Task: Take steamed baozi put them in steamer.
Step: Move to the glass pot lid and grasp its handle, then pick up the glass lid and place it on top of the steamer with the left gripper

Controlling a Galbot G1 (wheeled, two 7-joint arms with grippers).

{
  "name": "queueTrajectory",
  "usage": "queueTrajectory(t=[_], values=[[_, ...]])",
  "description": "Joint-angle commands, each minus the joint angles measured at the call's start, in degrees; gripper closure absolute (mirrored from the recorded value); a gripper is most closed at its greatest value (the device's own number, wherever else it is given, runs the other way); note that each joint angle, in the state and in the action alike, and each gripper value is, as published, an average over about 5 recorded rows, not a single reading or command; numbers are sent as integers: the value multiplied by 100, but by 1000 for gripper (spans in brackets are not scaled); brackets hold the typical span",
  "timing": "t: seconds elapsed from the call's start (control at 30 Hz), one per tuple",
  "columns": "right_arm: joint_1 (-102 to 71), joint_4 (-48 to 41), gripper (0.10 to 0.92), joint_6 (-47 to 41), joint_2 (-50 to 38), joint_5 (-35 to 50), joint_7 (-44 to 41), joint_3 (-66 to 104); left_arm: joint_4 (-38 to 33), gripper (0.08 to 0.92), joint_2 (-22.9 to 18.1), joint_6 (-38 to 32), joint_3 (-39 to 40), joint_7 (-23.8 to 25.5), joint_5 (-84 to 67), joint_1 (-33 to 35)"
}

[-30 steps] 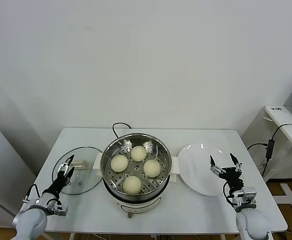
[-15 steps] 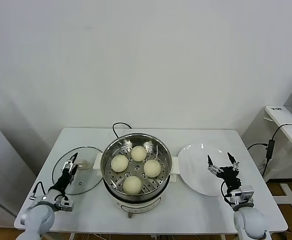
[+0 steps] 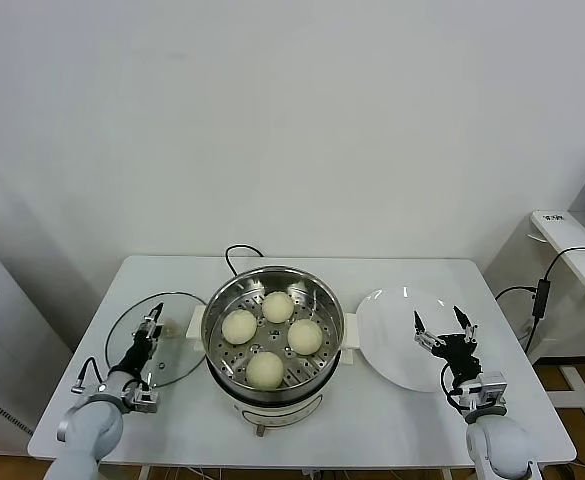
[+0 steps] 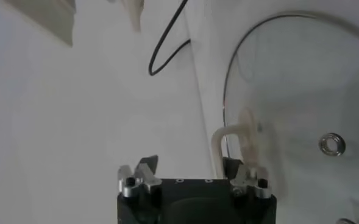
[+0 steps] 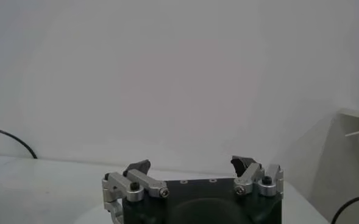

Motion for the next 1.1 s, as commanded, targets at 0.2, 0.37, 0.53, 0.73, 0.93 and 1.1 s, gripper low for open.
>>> queueTrajectory(t=[0.2, 0.37, 0.53, 0.73, 0.93, 1.1], values=[[30, -17, 203, -14, 48, -57, 10, -58, -371, 645, 50, -5, -146, -32, -565, 106], [23, -15, 203, -13, 42, -58, 5, -56, -689, 783, 285, -70, -286, -74, -896, 188], [5, -6, 203, -6, 40, -56, -14, -51, -1045, 890, 647, -82, -401, -12, -1289, 273], [-42, 35, 203, 9, 45, -52, -35, -7, -1434, 893, 1168, -22, -493, 243, -1943, 285], [-75, 74, 203, 13, 47, -47, -44, 39, -1976, 893, 1589, 296, -510, 691, -2655, 324], [-111, 109, 203, 23, 45, -37, -59, 110, -3043, 893, 1824, 1001, -314, 1290, -2993, 438]])
